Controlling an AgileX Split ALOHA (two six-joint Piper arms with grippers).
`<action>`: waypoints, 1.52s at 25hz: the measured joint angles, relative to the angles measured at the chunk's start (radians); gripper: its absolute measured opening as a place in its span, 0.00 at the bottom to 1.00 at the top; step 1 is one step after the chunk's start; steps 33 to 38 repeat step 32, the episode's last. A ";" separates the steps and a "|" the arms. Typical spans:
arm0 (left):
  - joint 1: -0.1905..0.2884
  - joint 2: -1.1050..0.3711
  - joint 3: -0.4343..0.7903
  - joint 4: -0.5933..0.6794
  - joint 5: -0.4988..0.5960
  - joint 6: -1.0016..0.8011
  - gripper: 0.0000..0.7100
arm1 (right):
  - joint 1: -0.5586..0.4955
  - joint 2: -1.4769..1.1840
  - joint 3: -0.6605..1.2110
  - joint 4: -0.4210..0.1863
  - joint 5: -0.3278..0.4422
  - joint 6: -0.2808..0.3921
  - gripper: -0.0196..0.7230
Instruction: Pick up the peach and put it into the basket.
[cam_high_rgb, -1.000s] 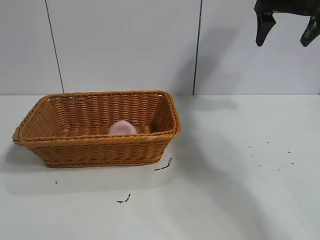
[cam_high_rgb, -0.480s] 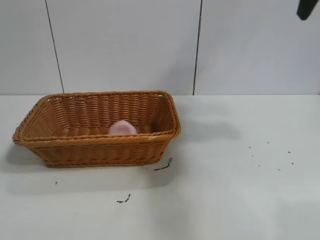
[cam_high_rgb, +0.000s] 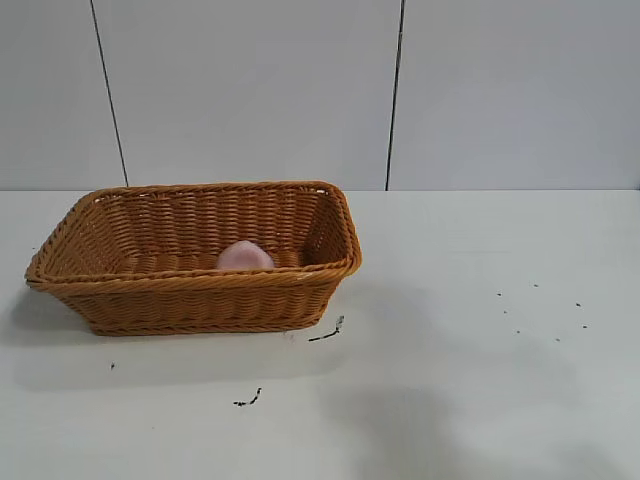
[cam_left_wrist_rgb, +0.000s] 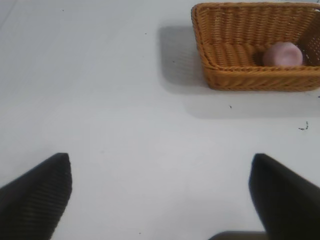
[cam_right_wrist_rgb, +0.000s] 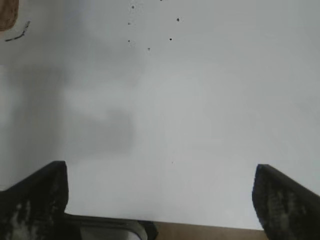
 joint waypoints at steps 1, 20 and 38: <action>0.000 0.000 0.000 0.000 0.000 0.000 0.98 | 0.000 -0.060 0.037 0.000 -0.011 0.000 0.96; 0.000 0.000 0.000 0.000 0.000 0.000 0.98 | 0.000 -0.558 0.216 -0.010 -0.077 0.053 0.96; 0.000 0.002 0.000 0.000 0.000 0.000 0.98 | 0.000 -0.558 0.216 -0.012 -0.079 0.053 0.96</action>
